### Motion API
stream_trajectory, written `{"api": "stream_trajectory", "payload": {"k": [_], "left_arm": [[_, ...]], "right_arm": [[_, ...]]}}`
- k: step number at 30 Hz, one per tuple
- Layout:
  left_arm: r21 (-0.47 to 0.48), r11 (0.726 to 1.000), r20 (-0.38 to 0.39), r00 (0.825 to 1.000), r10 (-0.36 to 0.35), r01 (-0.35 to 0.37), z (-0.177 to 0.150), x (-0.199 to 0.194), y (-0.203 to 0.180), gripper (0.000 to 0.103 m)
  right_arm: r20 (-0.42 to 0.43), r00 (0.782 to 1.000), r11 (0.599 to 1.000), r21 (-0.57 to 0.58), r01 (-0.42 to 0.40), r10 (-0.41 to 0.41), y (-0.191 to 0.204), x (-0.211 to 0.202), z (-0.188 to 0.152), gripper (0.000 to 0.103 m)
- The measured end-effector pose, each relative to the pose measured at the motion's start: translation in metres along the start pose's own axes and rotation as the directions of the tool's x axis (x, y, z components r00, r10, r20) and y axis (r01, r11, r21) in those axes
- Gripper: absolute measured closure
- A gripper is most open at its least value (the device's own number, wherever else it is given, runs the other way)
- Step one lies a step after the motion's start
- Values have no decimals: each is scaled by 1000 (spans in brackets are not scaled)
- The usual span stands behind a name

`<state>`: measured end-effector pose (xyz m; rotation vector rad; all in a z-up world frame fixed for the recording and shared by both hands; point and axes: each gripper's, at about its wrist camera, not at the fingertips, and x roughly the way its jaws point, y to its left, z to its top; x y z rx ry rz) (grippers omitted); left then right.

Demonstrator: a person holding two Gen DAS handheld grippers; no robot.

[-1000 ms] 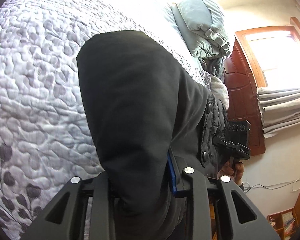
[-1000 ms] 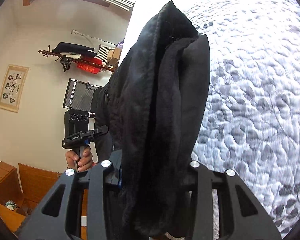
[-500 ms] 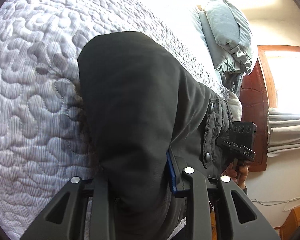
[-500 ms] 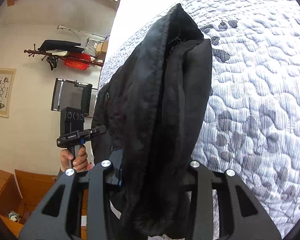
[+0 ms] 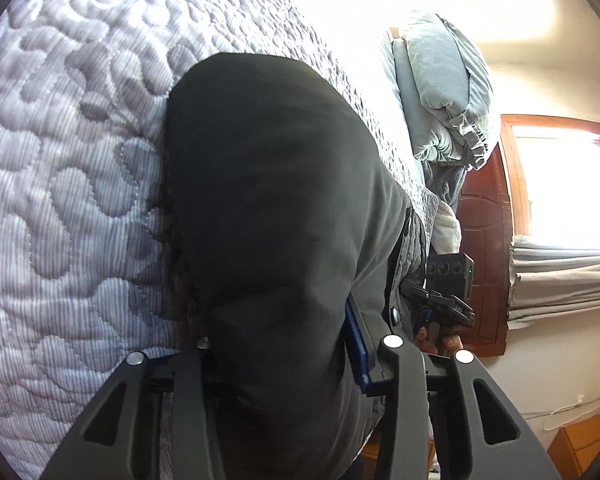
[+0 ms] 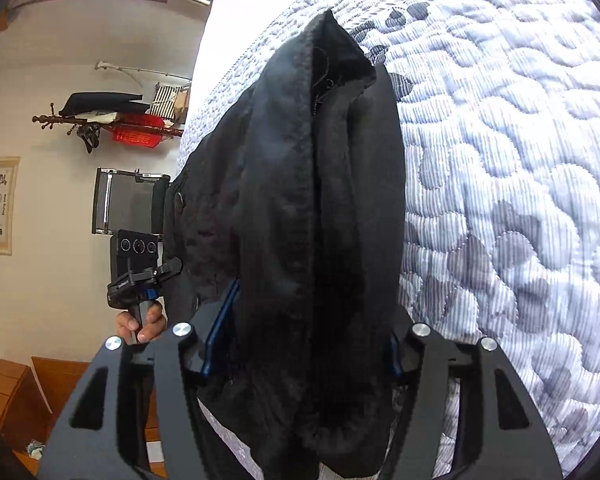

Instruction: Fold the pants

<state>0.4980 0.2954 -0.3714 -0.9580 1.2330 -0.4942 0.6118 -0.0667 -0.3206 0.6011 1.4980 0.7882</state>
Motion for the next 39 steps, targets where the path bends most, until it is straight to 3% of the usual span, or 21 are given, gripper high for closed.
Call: {"api": "stream_trajectory", "payload": {"k": [3, 6, 8, 9, 11, 13, 17, 19, 21, 23, 25, 27, 29, 31, 32, 38, 39], "left_arm": [[51, 993, 107, 989, 98, -104, -9, -24, -16, 46], [88, 971, 233, 952, 199, -224, -26, -43, -36, 44], [87, 966, 327, 923, 203, -244, -36, -57, -43, 34], [81, 970, 347, 919, 190, -231, -38, -61, -44, 33], [72, 971, 327, 925, 193, -228, -39, -57, -43, 33], [69, 958, 301, 921, 247, -279, -37, -41, -46, 34], [24, 943, 243, 917, 316, -331, -38, -15, -32, 37], [4, 951, 245, 923, 298, -309, -40, -13, -25, 36], [-21, 961, 251, 929, 273, -277, -42, -15, -21, 36], [-9, 968, 301, 923, 240, -249, -50, -27, -27, 38], [19, 977, 367, 911, 190, -212, -63, -47, -36, 32], [24, 976, 414, 891, 185, -214, -79, -63, -45, 20], [40, 972, 436, 879, 190, -230, -97, -72, -54, 18], [68, 951, 456, 857, 239, -301, -115, -76, -69, 12], [84, 934, 468, 842, 270, -346, -124, -78, -76, 8], [158, 797, 538, 727, 426, -584, -182, -88, -122, 4], [150, 774, 558, 699, 447, -615, -192, -94, -128, 4]], "right_arm": [[57, 997, 999, -13, 47, -46, -3, -26, -7, 39], [165, 980, 989, -78, 129, -114, 13, -59, -20, 44], [240, 965, 984, -113, 136, -105, 24, -81, -31, 49], [263, 961, 984, -132, 120, -82, 30, -89, -38, 50], [270, 963, 983, -169, 71, -23, 37, -92, -51, 51], [242, 970, 983, -177, 55, -11, 37, -80, -60, 54], [181, 981, 991, -92, 95, -78, 6, -47, -64, 63], [168, 984, 996, -55, 75, -65, -7, -40, -65, 70], [170, 985, 999, -29, 31, -26, -15, -44, -66, 70], [198, 980, 999, -32, 11, -5, -11, -58, -67, 61], [243, 970, 999, -49, 7, 5, 2, -74, -65, 59], [264, 964, 999, -47, 4, 9, 7, -83, -62, 59], [281, 960, 999, -36, 24, -13, 10, -86, -62, 59], [287, 956, 997, -30, 68, -57, 15, -82, -66, 53], [292, 952, 994, -27, 106, -93, 17, -81, -72, 39], [373, 881, 952, 25, 304, -291, 37, -87, -130, 16], [384, 867, 943, 36, 330, -318, 42, -89, -140, 14]]}}
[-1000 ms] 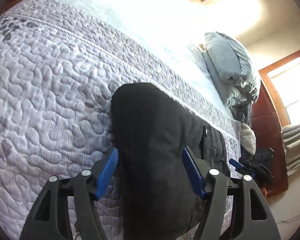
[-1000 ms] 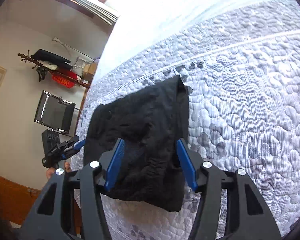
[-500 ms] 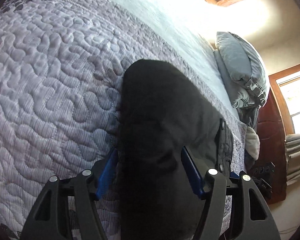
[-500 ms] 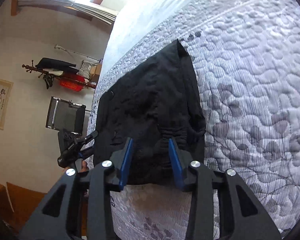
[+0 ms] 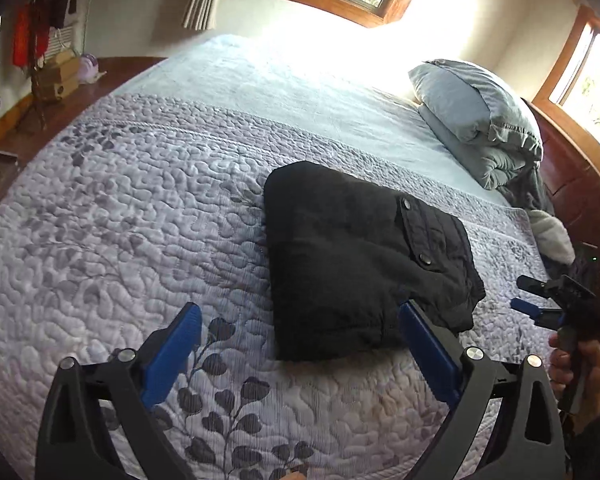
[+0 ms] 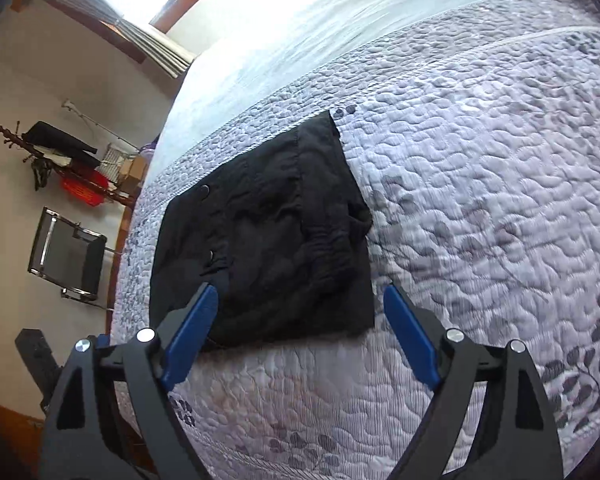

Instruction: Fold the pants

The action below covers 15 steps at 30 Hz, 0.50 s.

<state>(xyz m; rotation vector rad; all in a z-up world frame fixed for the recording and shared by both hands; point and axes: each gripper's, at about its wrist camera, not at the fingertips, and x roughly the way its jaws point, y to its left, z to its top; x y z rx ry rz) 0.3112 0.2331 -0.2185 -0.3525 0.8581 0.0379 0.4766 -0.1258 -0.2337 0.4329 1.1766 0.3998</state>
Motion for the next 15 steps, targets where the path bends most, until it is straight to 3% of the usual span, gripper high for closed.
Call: {"api": "stream_trajectory", "payload": {"k": [5, 11, 15], "left_arm": [[34, 988, 82, 986, 146, -149, -14, -58, -18, 4], [-27, 994, 200, 973, 113, -110, -35, -146, -32, 4], [-10, 991, 211, 969, 130, -130, -52, -197, -50, 4]], "right_arm": [[44, 996, 997, -5, 75, -74, 19, -45, -45, 11], [145, 976, 983, -67, 172, -161, 62, -118, -102, 9], [289, 933, 947, -173, 272, -215, 107, -182, -145, 6]]}}
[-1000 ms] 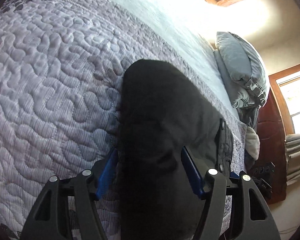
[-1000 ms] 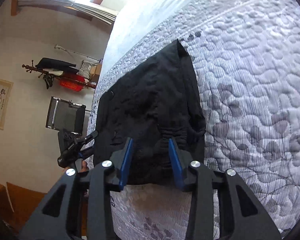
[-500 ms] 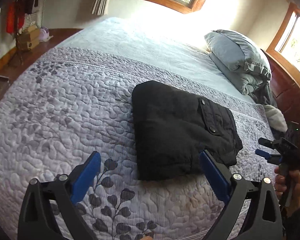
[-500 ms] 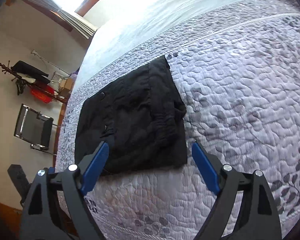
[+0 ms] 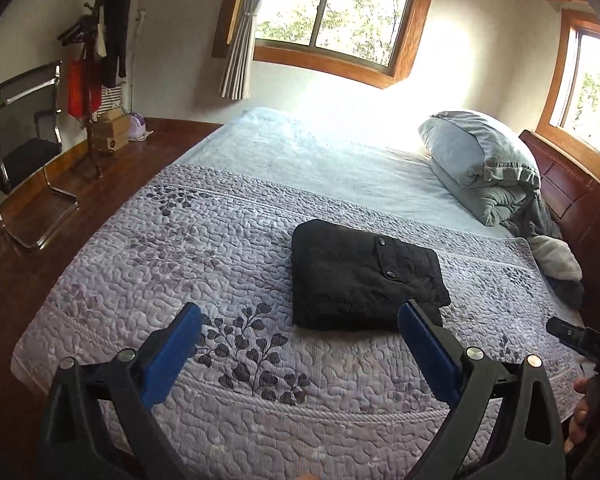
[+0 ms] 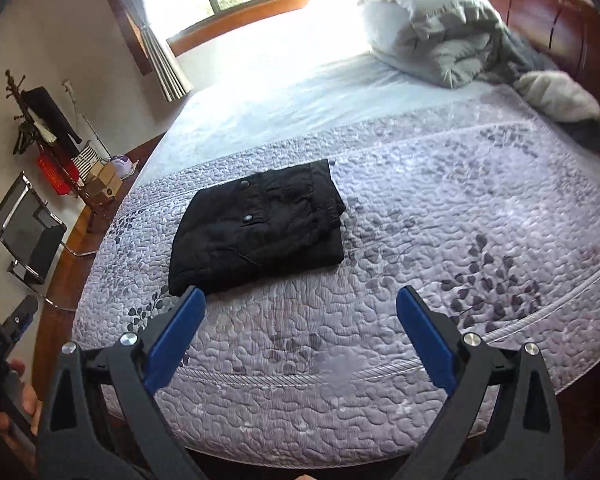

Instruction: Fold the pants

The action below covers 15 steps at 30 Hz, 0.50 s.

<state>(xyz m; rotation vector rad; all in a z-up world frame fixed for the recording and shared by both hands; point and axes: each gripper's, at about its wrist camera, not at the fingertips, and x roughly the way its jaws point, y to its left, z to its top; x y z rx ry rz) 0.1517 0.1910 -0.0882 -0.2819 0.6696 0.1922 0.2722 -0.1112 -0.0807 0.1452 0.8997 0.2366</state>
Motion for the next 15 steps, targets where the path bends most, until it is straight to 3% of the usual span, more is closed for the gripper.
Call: {"api": "stream_trajectory", "payload": {"k": [4, 10, 15], "left_arm": [[66, 997, 7, 999, -42, 42, -11, -49, -16, 4], [193, 975, 29, 992, -120, 113, -24, -118, -42, 4], [181, 976, 65, 989, -134, 120, -34, -169, -52, 4]], "right_arm": [[108, 994, 997, -76, 30, -22, 25, -68, -17, 6], [270, 960, 982, -150, 112, -68, 53, -146, -39, 6], [346, 937, 973, -192, 128, -55, 70, -191, -61, 6]]}}
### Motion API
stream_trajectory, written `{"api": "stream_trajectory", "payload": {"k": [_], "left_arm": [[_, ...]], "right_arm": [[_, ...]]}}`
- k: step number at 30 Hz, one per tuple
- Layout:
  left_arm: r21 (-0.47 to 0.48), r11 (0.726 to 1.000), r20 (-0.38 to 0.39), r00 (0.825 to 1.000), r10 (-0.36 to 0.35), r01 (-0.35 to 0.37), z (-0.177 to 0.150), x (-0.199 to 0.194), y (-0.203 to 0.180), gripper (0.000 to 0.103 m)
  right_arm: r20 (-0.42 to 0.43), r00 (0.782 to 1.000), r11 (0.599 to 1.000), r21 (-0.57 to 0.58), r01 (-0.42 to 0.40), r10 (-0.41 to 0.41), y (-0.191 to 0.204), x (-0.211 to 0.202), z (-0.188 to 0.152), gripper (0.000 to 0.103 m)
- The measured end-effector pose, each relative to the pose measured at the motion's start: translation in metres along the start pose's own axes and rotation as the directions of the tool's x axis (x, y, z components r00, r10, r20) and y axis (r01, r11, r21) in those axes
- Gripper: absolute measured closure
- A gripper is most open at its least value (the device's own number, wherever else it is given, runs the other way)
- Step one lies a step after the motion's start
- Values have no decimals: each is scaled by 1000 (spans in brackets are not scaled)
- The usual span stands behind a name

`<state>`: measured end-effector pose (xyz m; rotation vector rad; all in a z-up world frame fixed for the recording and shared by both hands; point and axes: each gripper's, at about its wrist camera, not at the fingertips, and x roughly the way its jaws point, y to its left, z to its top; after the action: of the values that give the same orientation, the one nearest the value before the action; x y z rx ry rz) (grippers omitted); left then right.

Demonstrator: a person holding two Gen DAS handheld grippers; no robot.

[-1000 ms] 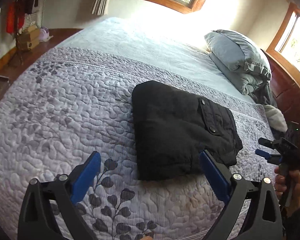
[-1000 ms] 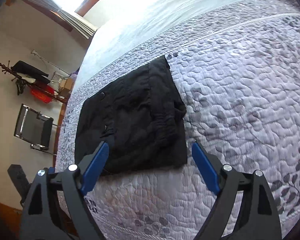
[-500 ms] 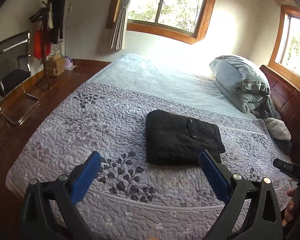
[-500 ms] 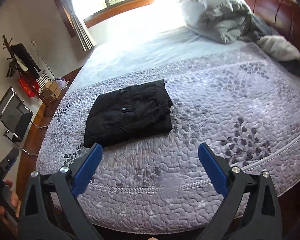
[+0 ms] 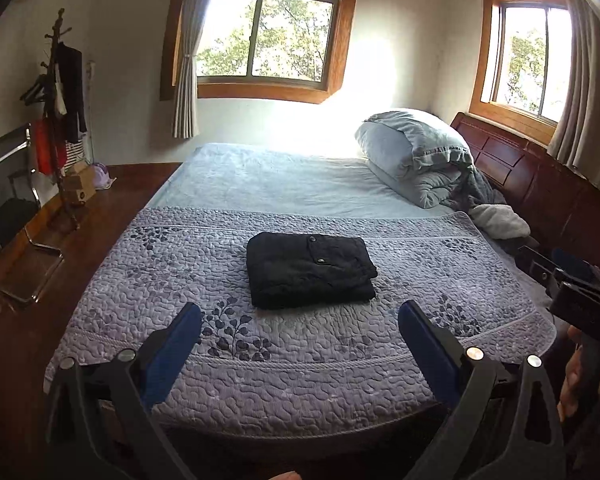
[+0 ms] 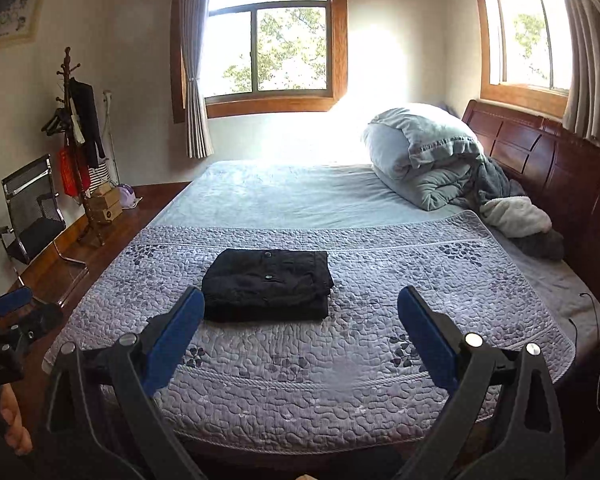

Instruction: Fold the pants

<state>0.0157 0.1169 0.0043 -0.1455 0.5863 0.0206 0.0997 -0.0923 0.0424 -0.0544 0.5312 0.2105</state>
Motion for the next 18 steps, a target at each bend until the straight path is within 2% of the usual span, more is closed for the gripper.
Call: {"api": "stream_trajectory", "payload": {"k": [3, 7, 9, 13, 18], "left_arm": [[-18, 1000, 22, 1000, -11, 12, -6, -26, -5, 4], [-41, 999, 46, 999, -10, 12, -16, -54, -6, 4], [-39, 999, 57, 998, 18, -16, -21, -64, -6, 4], [-49, 998, 70, 997, 34, -30, -30, -78, -3, 4], [-67, 998, 78, 997, 16, -10, -40, -86, 2, 4]], "right_arm": [[48, 999, 1000, -24, -14, 15, 8, -29, -3, 6], [72, 997, 999, -40, -37, 39, 17, -57, -9, 6], [81, 996, 998, -48, -36, 40, 21, -67, -14, 6], [53, 996, 997, -37, -68, 70, 26, -80, -25, 6], [42, 996, 996, -41, -75, 77, 33, -91, -37, 6]]}}
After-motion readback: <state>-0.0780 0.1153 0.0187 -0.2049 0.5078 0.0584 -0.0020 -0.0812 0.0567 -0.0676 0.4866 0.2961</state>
